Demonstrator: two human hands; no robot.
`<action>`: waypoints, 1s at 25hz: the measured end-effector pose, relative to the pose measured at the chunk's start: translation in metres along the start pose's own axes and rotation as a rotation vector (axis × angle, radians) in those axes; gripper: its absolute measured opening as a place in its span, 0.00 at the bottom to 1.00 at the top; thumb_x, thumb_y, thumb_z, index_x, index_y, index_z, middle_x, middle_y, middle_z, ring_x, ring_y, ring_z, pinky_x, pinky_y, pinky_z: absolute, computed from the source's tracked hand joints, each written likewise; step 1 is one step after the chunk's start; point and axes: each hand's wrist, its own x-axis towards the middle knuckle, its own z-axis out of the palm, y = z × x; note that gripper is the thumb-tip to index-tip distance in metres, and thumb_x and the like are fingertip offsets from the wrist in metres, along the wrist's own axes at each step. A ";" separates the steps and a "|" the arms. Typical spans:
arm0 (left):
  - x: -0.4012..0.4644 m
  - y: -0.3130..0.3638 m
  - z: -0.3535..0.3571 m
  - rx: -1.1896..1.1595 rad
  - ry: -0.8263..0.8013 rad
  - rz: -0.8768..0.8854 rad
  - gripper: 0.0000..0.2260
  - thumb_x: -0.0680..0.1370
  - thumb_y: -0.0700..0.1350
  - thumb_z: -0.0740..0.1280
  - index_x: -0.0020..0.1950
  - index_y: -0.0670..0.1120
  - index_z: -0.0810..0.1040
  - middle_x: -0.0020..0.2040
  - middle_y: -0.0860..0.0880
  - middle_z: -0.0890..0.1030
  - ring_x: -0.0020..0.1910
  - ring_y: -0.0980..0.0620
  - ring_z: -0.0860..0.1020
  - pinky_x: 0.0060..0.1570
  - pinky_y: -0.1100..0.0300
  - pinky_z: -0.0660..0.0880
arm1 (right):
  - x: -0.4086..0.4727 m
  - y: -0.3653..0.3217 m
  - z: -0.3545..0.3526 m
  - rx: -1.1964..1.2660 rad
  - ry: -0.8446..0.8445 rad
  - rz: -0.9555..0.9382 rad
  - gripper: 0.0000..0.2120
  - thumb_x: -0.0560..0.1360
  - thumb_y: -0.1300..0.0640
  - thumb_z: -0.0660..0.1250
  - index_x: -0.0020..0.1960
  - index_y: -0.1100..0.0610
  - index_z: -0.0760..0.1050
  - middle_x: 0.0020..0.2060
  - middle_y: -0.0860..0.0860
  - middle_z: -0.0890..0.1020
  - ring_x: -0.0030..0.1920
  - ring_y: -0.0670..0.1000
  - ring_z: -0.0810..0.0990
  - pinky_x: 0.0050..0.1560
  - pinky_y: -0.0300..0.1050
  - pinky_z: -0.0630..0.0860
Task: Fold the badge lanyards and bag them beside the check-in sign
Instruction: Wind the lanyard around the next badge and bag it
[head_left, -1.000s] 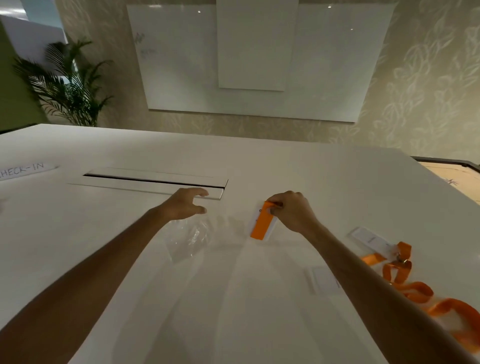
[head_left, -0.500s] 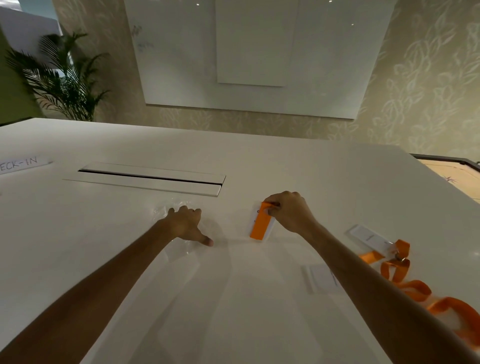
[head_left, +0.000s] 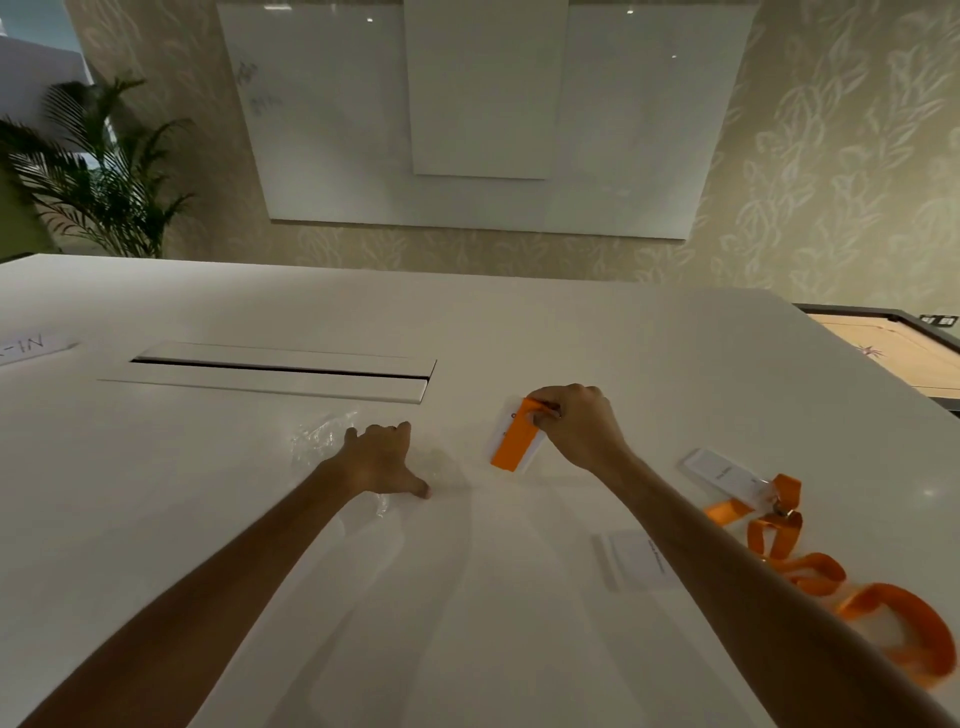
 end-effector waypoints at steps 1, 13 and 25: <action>0.001 0.003 -0.001 -0.031 0.023 0.018 0.44 0.63 0.68 0.70 0.69 0.44 0.62 0.63 0.45 0.75 0.64 0.43 0.71 0.68 0.43 0.60 | 0.000 0.001 -0.001 0.007 0.024 0.005 0.07 0.74 0.57 0.68 0.51 0.53 0.83 0.42 0.49 0.85 0.40 0.51 0.79 0.40 0.41 0.73; 0.010 0.055 -0.028 -0.443 0.312 0.280 0.50 0.65 0.63 0.73 0.76 0.49 0.49 0.72 0.50 0.68 0.69 0.47 0.67 0.69 0.46 0.63 | 0.001 0.009 -0.042 0.149 0.343 0.157 0.08 0.73 0.60 0.66 0.47 0.52 0.82 0.31 0.46 0.79 0.32 0.48 0.75 0.30 0.36 0.66; 0.020 0.119 -0.040 -0.374 0.443 0.417 0.50 0.65 0.64 0.72 0.75 0.48 0.47 0.72 0.48 0.65 0.70 0.48 0.65 0.71 0.42 0.58 | -0.007 0.011 -0.066 0.225 0.543 0.320 0.09 0.72 0.57 0.65 0.35 0.58 0.76 0.23 0.49 0.72 0.25 0.47 0.66 0.28 0.43 0.62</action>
